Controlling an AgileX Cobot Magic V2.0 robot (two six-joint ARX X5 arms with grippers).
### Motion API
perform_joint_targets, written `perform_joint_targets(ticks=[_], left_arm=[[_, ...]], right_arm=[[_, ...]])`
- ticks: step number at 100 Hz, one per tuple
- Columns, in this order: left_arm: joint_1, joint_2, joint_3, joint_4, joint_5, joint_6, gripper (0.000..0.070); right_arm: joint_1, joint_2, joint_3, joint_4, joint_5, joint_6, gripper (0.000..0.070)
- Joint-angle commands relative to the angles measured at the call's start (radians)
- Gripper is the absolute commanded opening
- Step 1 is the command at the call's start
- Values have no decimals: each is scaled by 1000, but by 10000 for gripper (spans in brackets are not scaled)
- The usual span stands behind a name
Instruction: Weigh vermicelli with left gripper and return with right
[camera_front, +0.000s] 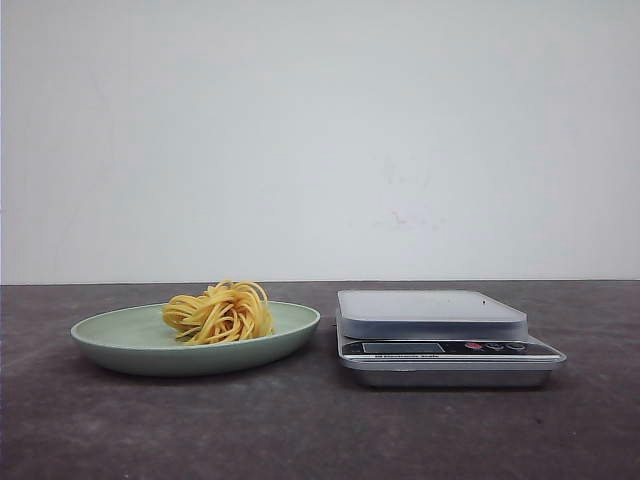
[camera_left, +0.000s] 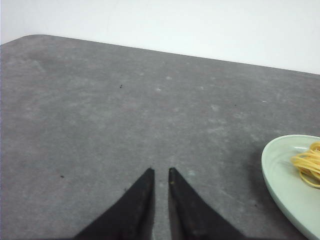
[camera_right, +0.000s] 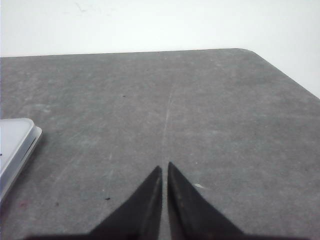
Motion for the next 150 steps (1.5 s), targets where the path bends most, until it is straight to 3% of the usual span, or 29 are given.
perform_joint_targets(ticks=[1, 83, 98, 113, 129, 150], left_arm=[[2, -2, -18, -6, 1, 9, 12], [2, -2, -18, -6, 1, 9, 12], [2, -2, -18, -1, 3, 3, 13], [2, -2, -18, 8, 19, -77, 11], [-1, 15, 64, 39, 89, -336, 12], [-5, 275, 389, 3, 106, -323, 12]], right_arm=[[0, -1, -3, 14, 0, 3, 10], [0, -1, -3, 18, -1, 6, 10], [1, -1, -3, 43, -41, 34, 10], [1, -1, 1, 126, -87, 162, 6], [1, 13, 115, 77, -130, 289, 4], [2, 211, 417, -116, -217, 280, 4]])
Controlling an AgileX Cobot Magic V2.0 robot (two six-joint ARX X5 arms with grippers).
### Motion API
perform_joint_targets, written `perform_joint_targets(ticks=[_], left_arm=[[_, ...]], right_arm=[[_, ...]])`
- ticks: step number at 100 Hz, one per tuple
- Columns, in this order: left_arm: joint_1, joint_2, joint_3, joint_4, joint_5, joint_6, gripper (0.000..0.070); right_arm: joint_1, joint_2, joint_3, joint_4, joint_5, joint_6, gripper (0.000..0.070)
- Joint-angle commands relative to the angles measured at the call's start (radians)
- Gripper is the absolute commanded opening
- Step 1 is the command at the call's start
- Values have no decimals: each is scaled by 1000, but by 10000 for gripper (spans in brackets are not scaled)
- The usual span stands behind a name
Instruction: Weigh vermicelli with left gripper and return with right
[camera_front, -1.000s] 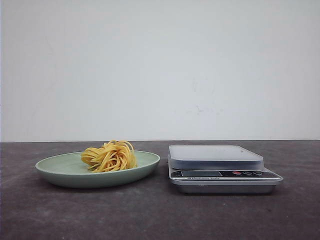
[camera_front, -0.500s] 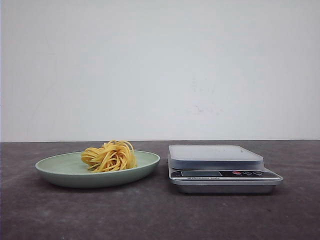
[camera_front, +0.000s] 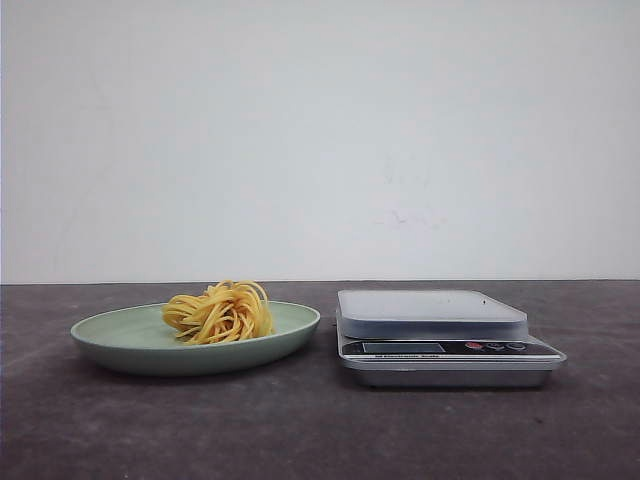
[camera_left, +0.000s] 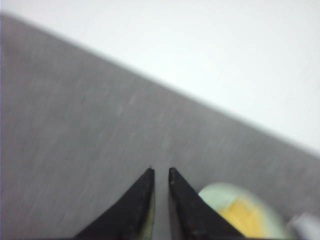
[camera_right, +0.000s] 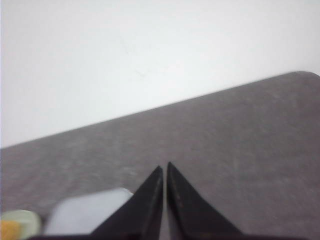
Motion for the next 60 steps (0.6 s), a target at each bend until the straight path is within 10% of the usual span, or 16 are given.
perform_joint_targets(ticks=[1, 14, 27, 38, 60], left_arm=[[-2, 115, 130, 2, 31, -19, 12], [-3, 333, 349, -53, 146, 37, 70], [-3, 514, 506, -75, 328, 19, 654], [-17, 646, 616, -134, 423, 4, 508], [-223, 884, 762, -150, 298, 42, 503]], right_arm=[[1, 77, 87, -34, -29, 1, 4], [1, 211, 246, -87, -74, -57, 16], [1, 291, 367, -127, -98, -76, 484], [1, 339, 441, -151, -124, -96, 514], [6, 412, 555, -240, -138, -141, 512]])
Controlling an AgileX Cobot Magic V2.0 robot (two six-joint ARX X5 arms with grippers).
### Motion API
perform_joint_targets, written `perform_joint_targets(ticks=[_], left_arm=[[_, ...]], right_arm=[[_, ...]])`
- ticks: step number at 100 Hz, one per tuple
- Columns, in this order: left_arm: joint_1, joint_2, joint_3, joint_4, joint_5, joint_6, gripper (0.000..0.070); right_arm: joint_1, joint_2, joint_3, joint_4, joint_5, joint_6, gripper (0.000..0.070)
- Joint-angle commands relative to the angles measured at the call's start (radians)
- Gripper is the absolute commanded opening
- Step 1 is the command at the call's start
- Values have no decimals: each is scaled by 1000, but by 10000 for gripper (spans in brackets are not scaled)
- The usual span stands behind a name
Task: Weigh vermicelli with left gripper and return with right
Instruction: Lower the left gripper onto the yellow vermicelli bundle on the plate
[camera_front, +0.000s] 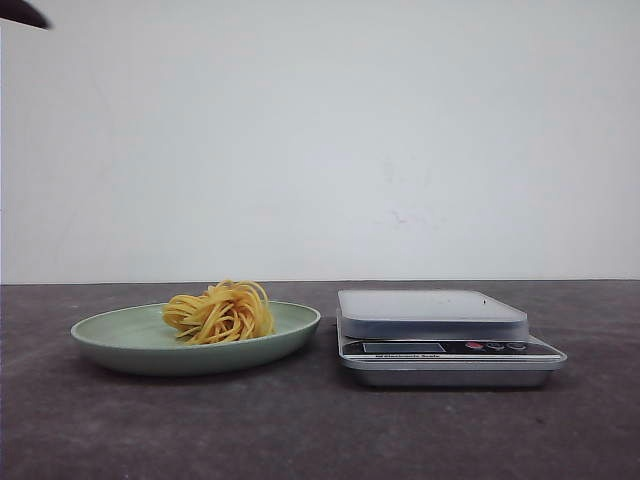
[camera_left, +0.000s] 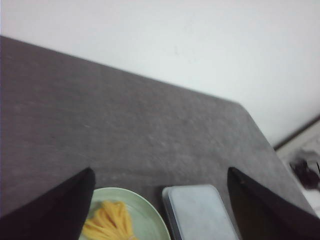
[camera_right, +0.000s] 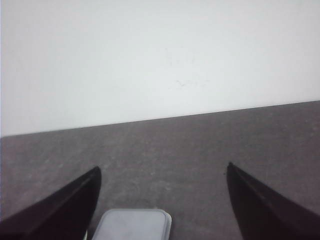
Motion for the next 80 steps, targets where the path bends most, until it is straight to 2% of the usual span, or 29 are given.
perform_joint_targets(ticks=[1, 15, 25, 55, 80], left_arm=[[-86, 79, 51, -10, -79, 29, 503], [-243, 248, 125, -81, -289, 99, 498], [-312, 365, 149, -103, -374, 115, 498], [-381, 651, 149, -89, -389, 76, 499], [-413, 743, 149, -134, -389, 61, 499]], right_arm=[[5, 24, 34, -18, -11, -32, 512], [20, 58, 69, -66, -18, -40, 511], [26, 66, 76, -89, -18, -45, 511], [29, 65, 76, -112, -19, -46, 511], [31, 65, 76, -155, -18, -60, 511]])
